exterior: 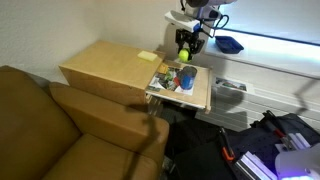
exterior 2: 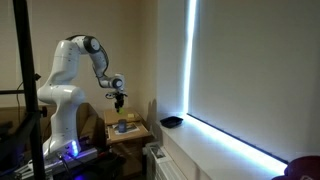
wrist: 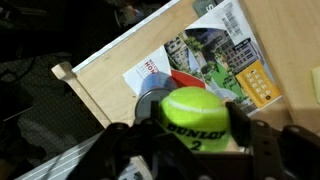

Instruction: Put the tennis ball on the blue tin

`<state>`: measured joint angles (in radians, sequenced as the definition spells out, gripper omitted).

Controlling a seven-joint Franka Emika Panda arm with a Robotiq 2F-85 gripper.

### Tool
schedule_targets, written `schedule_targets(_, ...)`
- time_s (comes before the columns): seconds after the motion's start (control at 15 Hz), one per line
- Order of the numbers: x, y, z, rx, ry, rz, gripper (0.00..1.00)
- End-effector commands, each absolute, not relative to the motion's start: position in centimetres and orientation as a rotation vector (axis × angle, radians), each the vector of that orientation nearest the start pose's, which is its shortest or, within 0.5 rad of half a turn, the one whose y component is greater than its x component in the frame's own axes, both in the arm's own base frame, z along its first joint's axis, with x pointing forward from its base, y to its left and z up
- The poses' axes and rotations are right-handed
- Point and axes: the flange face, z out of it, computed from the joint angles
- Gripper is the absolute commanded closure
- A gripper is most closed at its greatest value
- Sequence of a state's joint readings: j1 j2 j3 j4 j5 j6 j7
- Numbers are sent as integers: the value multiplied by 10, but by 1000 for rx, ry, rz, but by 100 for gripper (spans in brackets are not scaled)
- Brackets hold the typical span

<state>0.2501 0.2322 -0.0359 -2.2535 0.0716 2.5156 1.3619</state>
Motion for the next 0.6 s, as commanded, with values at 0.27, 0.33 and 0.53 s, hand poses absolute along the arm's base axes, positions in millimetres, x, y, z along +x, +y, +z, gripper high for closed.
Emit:
schedule_targets(0.27, 518, 112, 243, -2508, 1824, 43, 59)
schedule_targets(0.33, 515, 113, 242, -2496, 1836, 51, 59)
schedule_targets(0.53, 520, 114, 242, -2537, 1822, 54, 34)
